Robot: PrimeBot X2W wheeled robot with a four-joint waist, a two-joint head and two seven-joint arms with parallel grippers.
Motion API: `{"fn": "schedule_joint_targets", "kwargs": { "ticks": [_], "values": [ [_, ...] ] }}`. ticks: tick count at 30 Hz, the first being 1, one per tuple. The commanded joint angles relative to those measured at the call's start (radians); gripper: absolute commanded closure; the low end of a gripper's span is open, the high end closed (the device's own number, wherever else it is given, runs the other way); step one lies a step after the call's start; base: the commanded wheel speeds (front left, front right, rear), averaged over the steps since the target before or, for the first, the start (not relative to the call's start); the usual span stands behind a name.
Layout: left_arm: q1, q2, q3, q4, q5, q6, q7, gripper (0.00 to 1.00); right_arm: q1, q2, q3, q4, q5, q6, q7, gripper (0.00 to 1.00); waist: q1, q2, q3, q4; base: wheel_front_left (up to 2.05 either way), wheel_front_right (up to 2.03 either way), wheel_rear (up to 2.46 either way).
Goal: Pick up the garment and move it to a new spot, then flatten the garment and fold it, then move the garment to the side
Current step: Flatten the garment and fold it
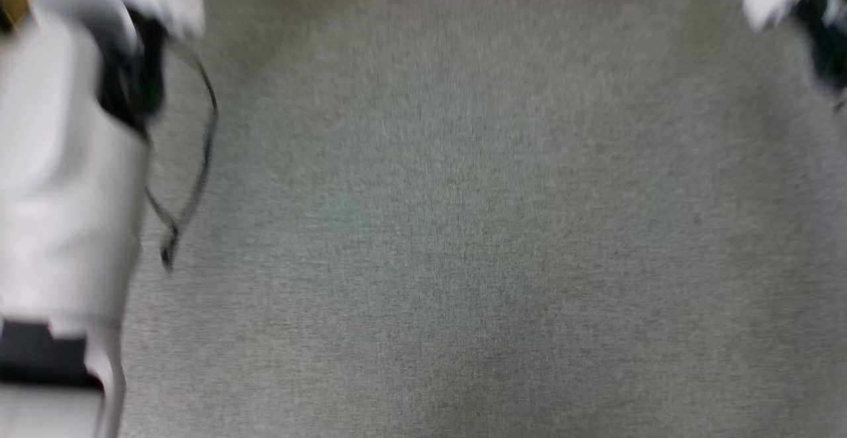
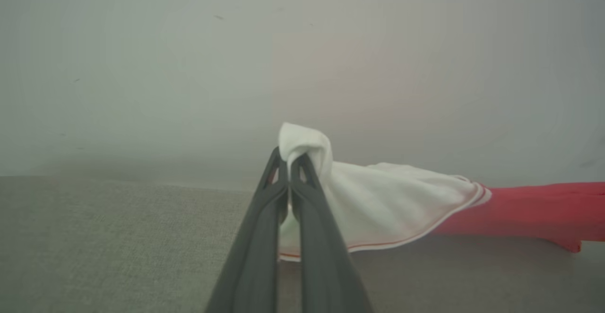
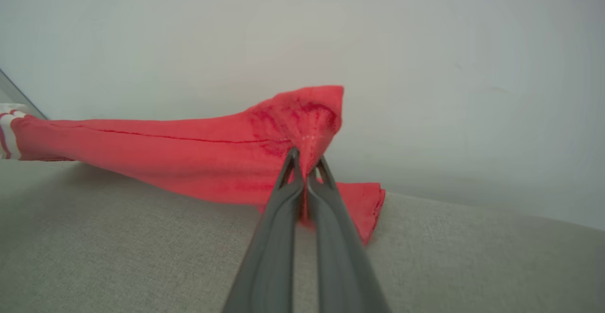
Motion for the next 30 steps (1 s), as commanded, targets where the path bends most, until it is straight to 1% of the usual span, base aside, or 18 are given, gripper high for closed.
{"fn": "schedule_joint_targets", "kwargs": {
  "ticks": [1, 4, 7, 10, 13, 16, 21, 25, 30],
  "values": [
    [0.067, 0.0, -0.003, 0.009, -0.006, -0.007, -0.01, 1.0, 0.062, -0.01, 0.013, -0.008, 0.016, -0.001, -0.014, 1.0, 0.0, 0.0, -0.115, 0.014, 0.0, 0.0, 0.0],
    [0.217, 0.01, -0.002, 0.009, -0.028, -0.017, -0.018, 1.0, 0.194, -0.017, 0.041, -0.028, 0.05, -0.001, -0.024, 1.0, 0.0, 0.0, -0.205, 0.009, 0.0, 0.0, 0.0],
    [0.369, 0.024, 0.006, -0.022, -0.051, -0.011, -0.021, 1.0, 0.319, -0.034, 0.065, -0.059, 0.073, -0.001, -0.026, 1.0, 0.0, 0.0, -0.283, 0.004, 0.0, 0.0, 0.0],
    [0.521, 0.03, 0.013, -0.083, -0.074, 0.005, -0.014, 1.0, 0.435, -0.058, 0.07, -0.094, 0.086, -0.001, -0.029, 1.0, 0.0, 0.0, -0.347, 0.006, 0.0, 0.0, 0.0],
    [0.673, 0.045, 0.024, -0.175, -0.092, 0.039, -0.005, 1.0, 0.549, -0.079, 0.054, -0.14, 0.09, -0.001, -0.034, 1.0, 0.0, 0.0, -0.398, 0.009, 0.0, 0.0, 0.0],
    [0.823, 0.06, 0.035, -0.298, -0.106, 0.091, 0.019, 1.0, 0.663, -0.1, 0.022, -0.192, 0.089, -0.002, -0.023, 1.0, 0.0, 0.0, -0.436, 0.011, 0.0, 0.0, 0.0],
    [1.058, 0.088, 0.07, -0.537, -0.125, 0.207, 0.064, 1.0, 0.851, -0.121, -0.069, -0.288, 0.057, -0.002, 0.003, 1.0, 0.0, 0.0, -0.483, 0.014, 0.0, 0.0, 0.0],
    [1.213, 0.11, 0.093, -0.725, -0.131, 0.292, 0.106, 1.0, 1.0, -0.103, -0.17, -0.383, 0.019, -0.002, 0.045, 1.0, 0.0, 0.0, -0.506, 0.017, 0.0, 0.0, 0.0],
    [1.325, 0.131, 0.109, -0.905, -0.127, 0.36, 0.145, 1.0, 1.16, -0.053, -0.32, -0.525, -0.063, -0.002, 0.135, 1.0, 0.0, 0.0, -0.514, 0.018, 0.0, 0.0, 0.0]
  ]
}}
